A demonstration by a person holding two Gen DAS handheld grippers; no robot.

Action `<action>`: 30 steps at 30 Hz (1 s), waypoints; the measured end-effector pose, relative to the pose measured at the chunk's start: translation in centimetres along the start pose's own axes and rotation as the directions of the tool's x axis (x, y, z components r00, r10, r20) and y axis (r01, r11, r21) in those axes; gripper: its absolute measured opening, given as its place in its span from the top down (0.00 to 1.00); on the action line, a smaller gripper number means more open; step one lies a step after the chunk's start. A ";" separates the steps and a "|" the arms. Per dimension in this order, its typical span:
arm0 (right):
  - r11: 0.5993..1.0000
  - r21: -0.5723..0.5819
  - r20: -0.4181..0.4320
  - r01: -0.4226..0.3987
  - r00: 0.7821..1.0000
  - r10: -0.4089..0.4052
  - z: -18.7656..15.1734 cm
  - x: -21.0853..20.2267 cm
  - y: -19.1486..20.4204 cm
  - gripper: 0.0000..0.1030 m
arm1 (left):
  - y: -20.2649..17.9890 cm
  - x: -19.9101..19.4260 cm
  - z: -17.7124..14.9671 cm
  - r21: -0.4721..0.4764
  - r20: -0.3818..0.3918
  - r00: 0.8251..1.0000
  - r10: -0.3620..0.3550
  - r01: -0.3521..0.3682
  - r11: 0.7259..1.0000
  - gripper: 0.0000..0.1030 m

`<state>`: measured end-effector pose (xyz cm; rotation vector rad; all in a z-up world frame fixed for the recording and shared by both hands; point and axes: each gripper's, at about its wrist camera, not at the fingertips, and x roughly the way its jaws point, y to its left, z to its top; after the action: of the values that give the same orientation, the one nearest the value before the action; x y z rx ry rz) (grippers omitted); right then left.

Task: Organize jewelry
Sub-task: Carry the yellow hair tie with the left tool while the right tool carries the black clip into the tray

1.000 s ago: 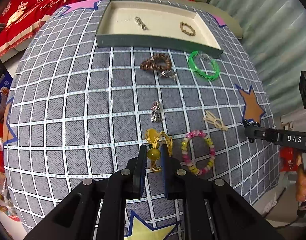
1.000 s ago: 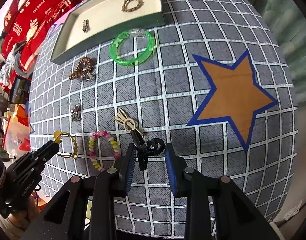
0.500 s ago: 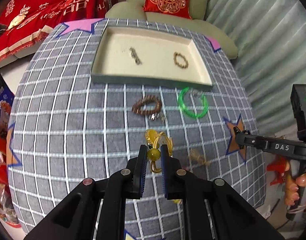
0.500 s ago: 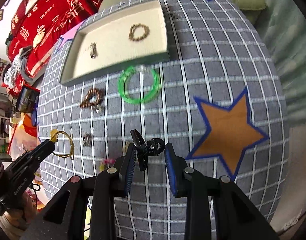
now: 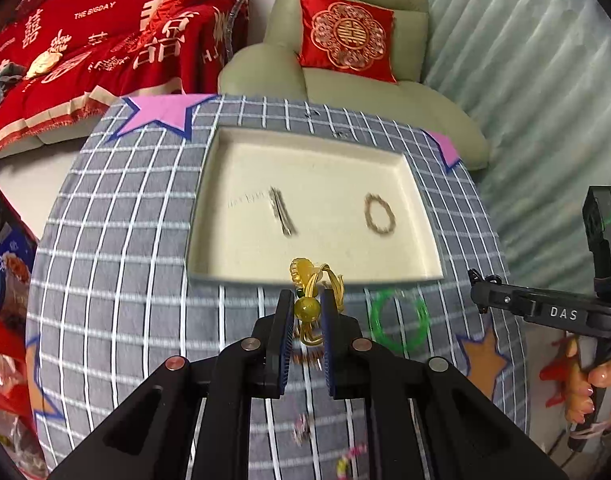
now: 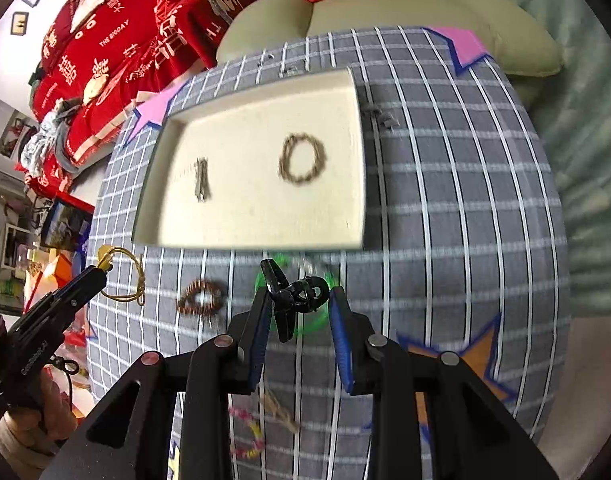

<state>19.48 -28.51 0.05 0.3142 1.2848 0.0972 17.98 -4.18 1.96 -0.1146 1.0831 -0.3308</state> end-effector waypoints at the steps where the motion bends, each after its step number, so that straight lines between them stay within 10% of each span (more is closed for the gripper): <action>1: 1.000 -0.006 0.002 0.000 1.000 0.000 0.6 0.3 0.1 0.69 | 0.1 0.4 0.6 -0.003 0.004 1.000 0.008 -0.008 1.000 0.78; 30: 0.999 -0.032 -0.057 0.034 0.998 -0.036 9.6 11.2 -0.8 0.69 | 1.4 12.6 5.5 0.051 -0.058 0.971 0.230 -0.227 0.973 0.78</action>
<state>31.71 -28.16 -8.22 0.2637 1.3441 0.0975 28.49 -7.30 -6.52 0.0610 1.1388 -0.1515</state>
